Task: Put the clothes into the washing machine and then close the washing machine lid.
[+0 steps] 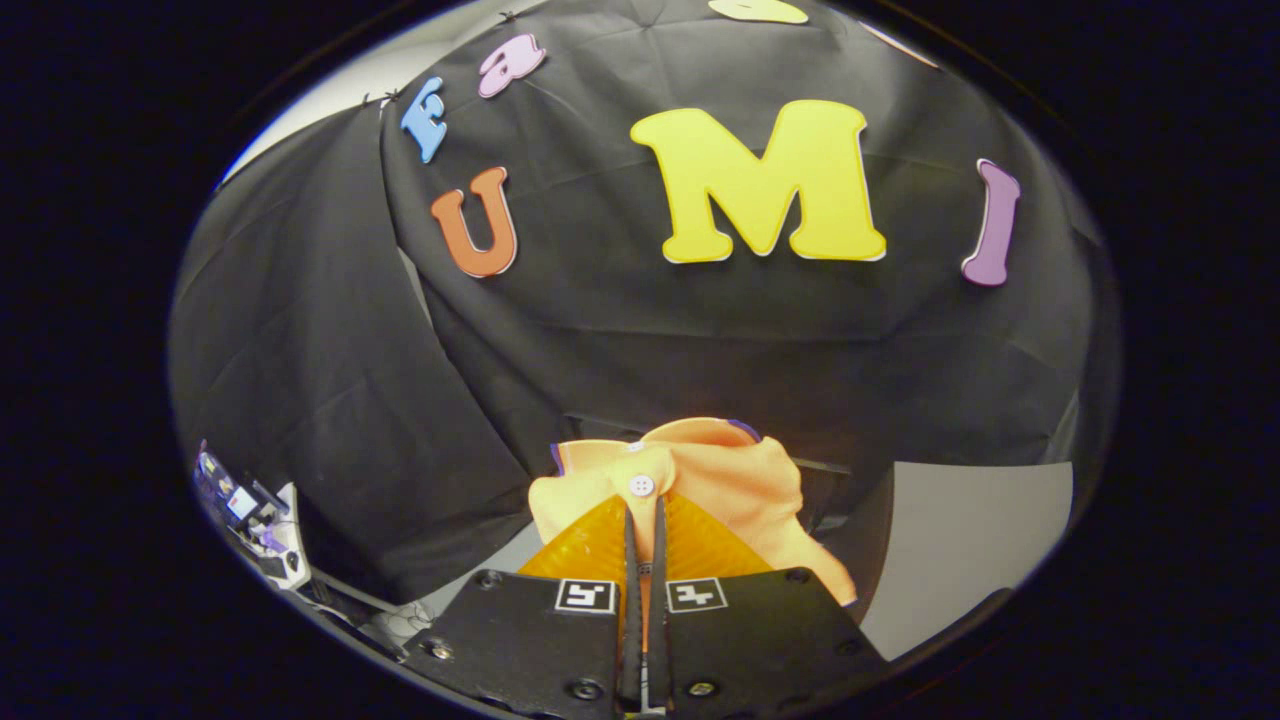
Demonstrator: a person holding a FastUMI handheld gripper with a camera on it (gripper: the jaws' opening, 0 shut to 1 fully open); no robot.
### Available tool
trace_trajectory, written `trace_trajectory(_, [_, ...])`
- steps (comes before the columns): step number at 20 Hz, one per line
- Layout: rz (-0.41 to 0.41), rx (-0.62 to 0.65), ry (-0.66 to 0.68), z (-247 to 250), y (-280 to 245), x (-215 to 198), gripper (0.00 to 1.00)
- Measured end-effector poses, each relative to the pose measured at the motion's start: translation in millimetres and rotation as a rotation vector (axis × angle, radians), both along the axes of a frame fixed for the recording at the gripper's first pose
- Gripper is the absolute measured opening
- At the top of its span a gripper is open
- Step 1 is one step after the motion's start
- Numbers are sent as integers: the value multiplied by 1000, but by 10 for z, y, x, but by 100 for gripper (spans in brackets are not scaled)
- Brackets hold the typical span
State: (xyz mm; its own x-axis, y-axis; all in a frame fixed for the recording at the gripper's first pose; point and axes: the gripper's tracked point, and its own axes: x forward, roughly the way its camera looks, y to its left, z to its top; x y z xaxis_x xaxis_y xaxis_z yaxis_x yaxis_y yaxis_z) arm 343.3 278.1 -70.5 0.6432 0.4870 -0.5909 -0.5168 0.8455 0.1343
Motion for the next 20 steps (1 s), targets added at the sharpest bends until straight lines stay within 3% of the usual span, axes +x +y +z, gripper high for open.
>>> trace_trajectory(10, [51, -40, 45, -436, 344, -2, 6])
trace_trajectory(20, [27, -86, 144, -1181, 291, 57, 6])
